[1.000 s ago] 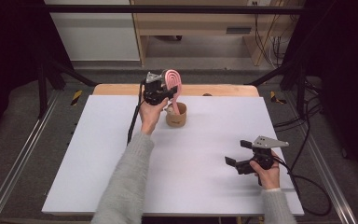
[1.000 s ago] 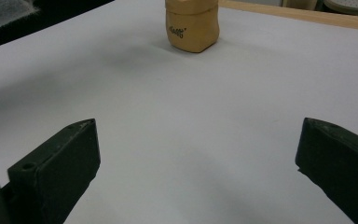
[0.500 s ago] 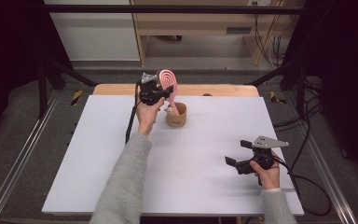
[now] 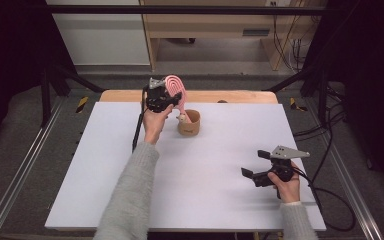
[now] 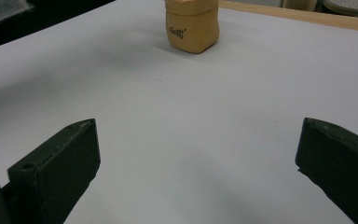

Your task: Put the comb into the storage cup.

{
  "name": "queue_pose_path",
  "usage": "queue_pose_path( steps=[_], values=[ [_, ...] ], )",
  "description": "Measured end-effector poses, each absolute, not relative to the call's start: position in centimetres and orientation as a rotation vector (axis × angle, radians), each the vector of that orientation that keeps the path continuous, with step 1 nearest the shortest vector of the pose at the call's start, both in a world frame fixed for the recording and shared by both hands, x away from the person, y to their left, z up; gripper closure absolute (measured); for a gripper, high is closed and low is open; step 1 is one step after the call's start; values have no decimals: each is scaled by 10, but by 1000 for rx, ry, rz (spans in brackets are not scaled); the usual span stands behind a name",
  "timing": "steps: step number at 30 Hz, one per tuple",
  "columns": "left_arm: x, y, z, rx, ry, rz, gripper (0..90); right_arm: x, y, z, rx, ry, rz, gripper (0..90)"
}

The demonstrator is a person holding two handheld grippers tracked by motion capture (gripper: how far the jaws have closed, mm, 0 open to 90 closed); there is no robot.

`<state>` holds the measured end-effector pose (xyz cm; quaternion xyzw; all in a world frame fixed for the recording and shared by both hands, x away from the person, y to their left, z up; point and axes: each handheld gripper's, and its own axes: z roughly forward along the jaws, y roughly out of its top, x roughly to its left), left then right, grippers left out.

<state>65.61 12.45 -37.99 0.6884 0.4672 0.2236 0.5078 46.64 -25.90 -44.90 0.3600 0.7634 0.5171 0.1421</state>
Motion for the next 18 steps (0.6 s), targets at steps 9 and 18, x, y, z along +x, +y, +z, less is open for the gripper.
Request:
queue_pose_path(
  steps=[9, 18],
  values=[
    [655, 132, -380, 1696, 1142, 556, 482, 466, -259, -449, 1038, 2204, 1492, 3],
    [651, 135, -376, 1702, 1120, 559, 376, 466, -259, -449, 1039, 2202, 1491, 3]
  ],
)
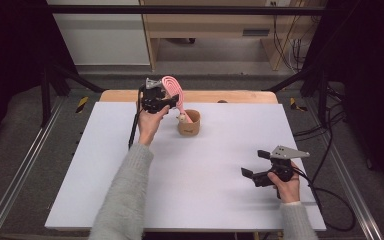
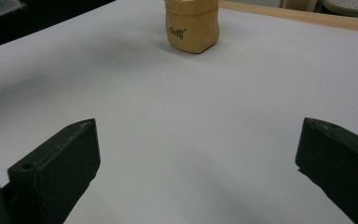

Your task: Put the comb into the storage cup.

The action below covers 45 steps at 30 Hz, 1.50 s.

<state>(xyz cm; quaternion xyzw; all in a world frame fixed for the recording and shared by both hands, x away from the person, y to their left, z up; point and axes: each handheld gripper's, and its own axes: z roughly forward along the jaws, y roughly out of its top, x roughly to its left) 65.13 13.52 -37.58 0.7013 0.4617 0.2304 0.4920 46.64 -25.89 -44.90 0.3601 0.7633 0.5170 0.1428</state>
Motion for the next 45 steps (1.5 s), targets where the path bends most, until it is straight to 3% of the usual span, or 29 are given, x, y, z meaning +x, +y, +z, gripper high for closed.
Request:
queue_pose_path(
  steps=[22, 30, 45],
  values=[
    [613, 164, -348, 1677, 1026, 474, 54, 467, -258, -449, 1032, 2205, 1484, 2],
    [595, 171, -341, 1688, 972, 445, 6, 466, -258, -448, 1025, 2200, 1489, 3],
    [553, 191, -340, 1715, 876, 433, 1, 466, -258, -448, 1026, 2196, 1486, 3]
  ],
)
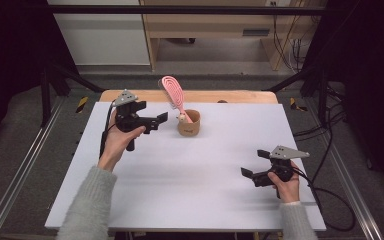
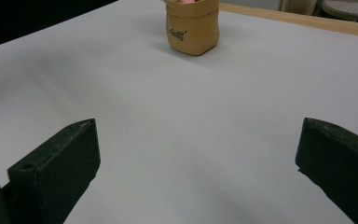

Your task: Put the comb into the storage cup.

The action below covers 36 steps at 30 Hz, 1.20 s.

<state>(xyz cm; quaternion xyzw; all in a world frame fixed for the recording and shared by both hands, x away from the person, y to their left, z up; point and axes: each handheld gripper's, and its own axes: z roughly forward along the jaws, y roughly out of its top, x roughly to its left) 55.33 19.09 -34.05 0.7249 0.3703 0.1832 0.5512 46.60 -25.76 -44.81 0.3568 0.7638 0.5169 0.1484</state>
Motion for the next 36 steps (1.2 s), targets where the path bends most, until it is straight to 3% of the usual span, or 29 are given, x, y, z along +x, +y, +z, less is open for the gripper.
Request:
queue_pose_path(
  steps=[12, 36],
  values=[
    [525, 211, -350, 1718, 828, 429, 1, 466, -257, -449, 1015, 2194, 1481, 3],
    [477, 251, -411, 1772, 821, 408, 1, 466, -257, -450, 1017, 2197, 1473, 2]
  ],
)
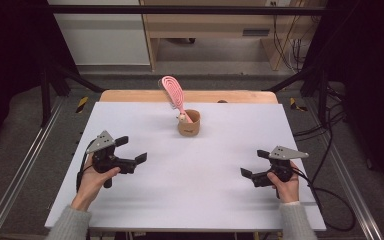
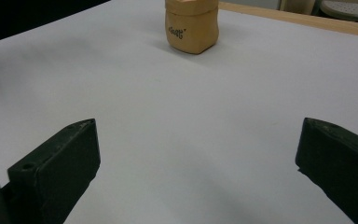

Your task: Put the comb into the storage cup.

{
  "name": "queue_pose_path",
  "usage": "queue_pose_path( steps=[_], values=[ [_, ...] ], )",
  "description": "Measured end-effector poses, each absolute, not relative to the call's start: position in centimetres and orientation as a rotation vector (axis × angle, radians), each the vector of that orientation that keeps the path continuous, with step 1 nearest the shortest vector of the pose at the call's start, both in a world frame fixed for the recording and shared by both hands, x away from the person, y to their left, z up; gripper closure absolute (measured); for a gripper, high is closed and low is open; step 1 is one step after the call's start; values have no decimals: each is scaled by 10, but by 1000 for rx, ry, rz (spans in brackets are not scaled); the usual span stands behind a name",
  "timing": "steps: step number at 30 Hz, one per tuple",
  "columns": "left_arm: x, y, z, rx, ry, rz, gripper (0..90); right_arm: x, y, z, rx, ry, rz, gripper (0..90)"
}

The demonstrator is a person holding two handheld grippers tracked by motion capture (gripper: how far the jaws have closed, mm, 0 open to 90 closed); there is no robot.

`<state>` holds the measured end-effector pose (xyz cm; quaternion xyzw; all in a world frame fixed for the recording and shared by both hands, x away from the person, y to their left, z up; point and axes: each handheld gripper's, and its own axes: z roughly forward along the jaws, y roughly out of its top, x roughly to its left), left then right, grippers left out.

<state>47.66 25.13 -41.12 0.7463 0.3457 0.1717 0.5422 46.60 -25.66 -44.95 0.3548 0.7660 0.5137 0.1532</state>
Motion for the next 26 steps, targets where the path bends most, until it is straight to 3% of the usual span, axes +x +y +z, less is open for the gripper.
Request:
queue_pose_path(
  steps=[26],
  values=[
    [465, 283, -450, 1797, 916, 413, 2, 466, -256, -452, 1022, 2211, 1452, 3]
  ],
)
